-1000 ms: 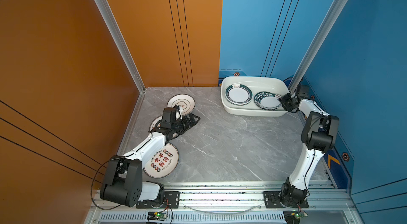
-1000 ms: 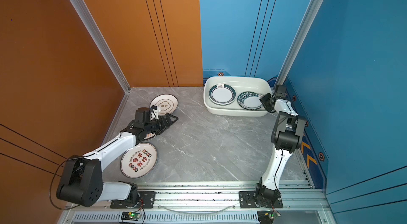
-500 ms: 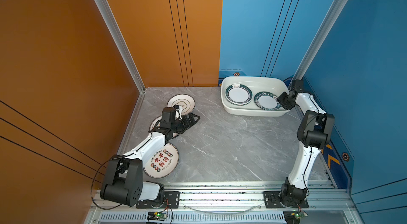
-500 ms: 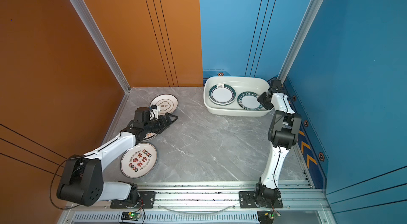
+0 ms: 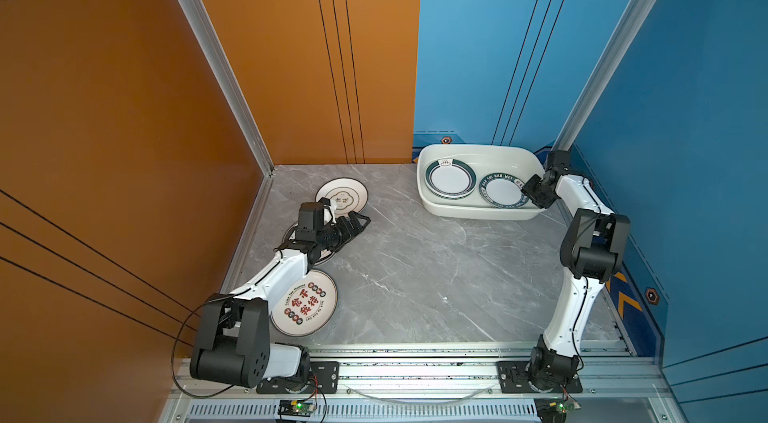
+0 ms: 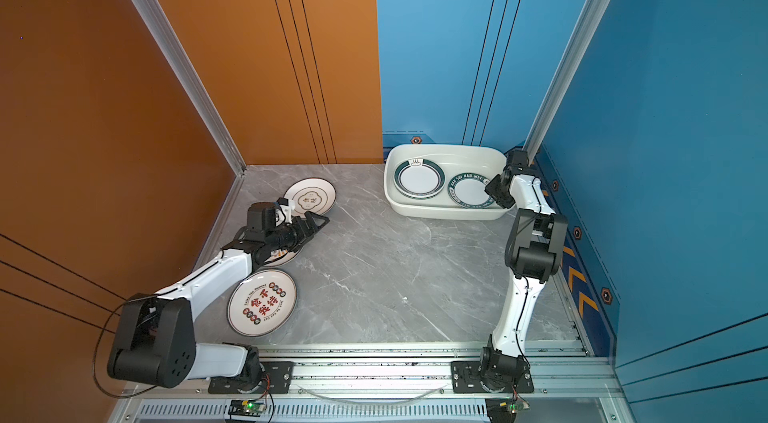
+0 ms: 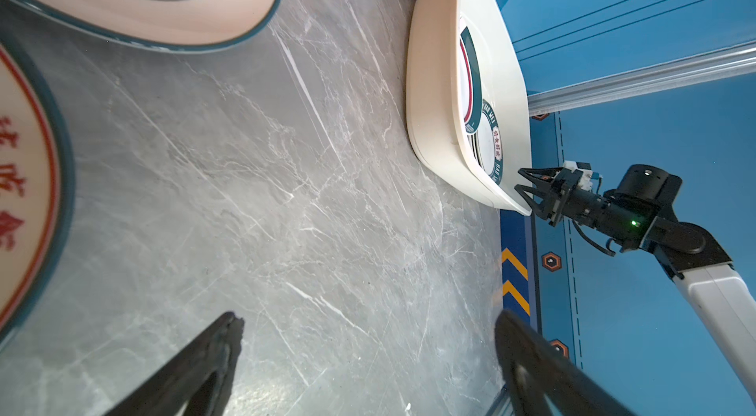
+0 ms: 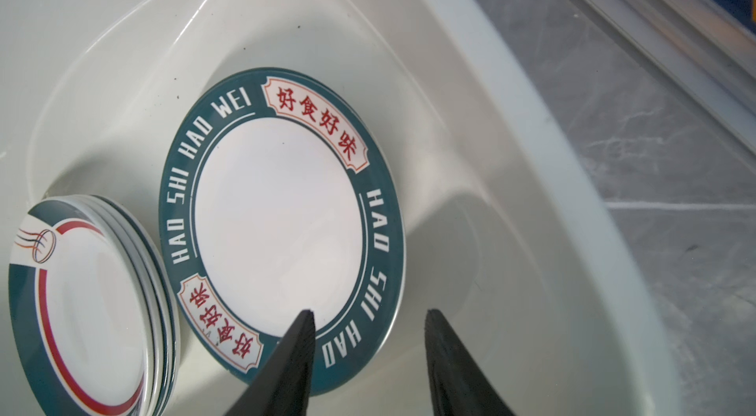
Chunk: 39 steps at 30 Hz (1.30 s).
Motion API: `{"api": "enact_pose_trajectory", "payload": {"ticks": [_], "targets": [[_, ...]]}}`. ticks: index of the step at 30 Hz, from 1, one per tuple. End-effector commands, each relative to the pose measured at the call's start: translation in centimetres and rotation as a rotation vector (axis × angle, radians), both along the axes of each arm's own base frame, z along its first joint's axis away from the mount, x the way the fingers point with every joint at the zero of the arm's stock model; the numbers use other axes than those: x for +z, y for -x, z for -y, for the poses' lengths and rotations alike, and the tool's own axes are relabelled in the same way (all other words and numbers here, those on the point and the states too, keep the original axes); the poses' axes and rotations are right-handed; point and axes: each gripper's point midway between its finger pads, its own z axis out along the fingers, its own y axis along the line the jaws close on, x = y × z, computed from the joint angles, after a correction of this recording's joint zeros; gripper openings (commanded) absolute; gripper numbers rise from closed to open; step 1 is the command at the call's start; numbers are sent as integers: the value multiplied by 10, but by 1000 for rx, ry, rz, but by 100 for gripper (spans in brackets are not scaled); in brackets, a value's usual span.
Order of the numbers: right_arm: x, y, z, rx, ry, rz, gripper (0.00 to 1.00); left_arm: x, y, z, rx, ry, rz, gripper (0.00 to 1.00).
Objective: Place the plates into the plastic bin on the countertop
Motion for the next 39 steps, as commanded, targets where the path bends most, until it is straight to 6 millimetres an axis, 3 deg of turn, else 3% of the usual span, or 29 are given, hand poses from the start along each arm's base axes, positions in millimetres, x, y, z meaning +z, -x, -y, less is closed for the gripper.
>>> {"api": "enact_pose_trajectory", "payload": {"ticks": [1, 6, 10, 19, 23, 26, 29, 31, 32, 39], "targets": [[73, 3, -24, 65, 56, 161, 47, 5, -18, -25, 59, -63, 16, 98], [107, 19, -77, 185, 6, 301, 47, 8, -42, -64, 156, -105, 26, 98], [110, 39, -139, 318, -73, 324, 47, 10, -52, -88, 212, -122, 20, 98], [89, 94, -320, 565, -250, 329, 48, 16, -40, -96, 262, -91, 51, 98], [72, 105, -394, 595, -345, 339, 47, 16, -30, -95, 265, -90, 45, 98], [53, 104, -438, 617, -341, 307, 47, 15, -24, -94, 259, -86, 43, 98], [35, 99, -472, 629, -302, 270, 47, 13, -18, -92, 253, -76, 38, 98], [17, 87, -479, 601, -261, 237, 47, 11, -15, -91, 251, -67, 38, 98], [10, 93, -498, 621, -261, 225, 47, 11, -14, -91, 252, -63, 39, 98], [-25, 66, -529, 575, -282, 181, 47, 9, -9, -90, 241, -49, 40, 98]]}}
